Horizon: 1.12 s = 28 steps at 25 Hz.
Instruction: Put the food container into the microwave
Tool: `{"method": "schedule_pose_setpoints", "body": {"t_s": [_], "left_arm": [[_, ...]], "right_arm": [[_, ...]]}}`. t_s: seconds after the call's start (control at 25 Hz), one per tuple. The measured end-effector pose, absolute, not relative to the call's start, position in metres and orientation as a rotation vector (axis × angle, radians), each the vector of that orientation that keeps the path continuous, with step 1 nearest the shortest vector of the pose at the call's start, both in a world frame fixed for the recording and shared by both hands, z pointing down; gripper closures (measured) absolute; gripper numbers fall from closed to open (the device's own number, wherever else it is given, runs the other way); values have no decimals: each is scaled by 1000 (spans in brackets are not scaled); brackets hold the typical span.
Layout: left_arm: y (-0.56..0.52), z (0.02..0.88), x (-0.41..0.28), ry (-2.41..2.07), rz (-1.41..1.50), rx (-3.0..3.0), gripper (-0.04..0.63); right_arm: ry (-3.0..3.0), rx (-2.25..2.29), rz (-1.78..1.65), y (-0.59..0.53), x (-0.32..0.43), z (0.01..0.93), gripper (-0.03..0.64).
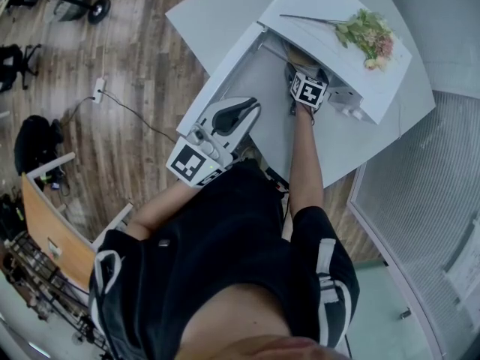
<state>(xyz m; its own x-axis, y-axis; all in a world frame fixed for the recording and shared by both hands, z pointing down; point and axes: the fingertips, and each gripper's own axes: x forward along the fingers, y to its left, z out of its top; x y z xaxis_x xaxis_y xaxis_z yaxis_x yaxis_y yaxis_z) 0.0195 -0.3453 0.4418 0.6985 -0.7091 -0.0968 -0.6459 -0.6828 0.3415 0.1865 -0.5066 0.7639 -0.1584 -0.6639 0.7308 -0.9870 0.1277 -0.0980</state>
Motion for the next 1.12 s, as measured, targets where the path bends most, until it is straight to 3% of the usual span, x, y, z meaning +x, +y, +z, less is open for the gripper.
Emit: {"method": "schedule_pose_setpoints", "body": {"t_s": [0.36, 0.48, 0.64, 0.8, 1.12], "left_arm": [[-263, 415, 39, -1125, -351, 2689, 546], [-224, 404, 49, -1133, -357, 2701, 546], [-180, 396, 52, -1168, -350, 2706, 546], [-152, 393, 45, -1158, -345, 2690, 546], [-132, 383, 19, -1126, -380, 2706, 546]], "right_arm": [[-2116, 1672, 628, -377, 194, 642, 152], [-2210, 1685, 504, -324, 197, 589, 324], [-2297, 1706, 481, -260, 205, 543, 400], [-2360, 1743, 527, -207, 205, 515, 521], [-2363, 1855, 478, -144, 190, 463, 580]]}}
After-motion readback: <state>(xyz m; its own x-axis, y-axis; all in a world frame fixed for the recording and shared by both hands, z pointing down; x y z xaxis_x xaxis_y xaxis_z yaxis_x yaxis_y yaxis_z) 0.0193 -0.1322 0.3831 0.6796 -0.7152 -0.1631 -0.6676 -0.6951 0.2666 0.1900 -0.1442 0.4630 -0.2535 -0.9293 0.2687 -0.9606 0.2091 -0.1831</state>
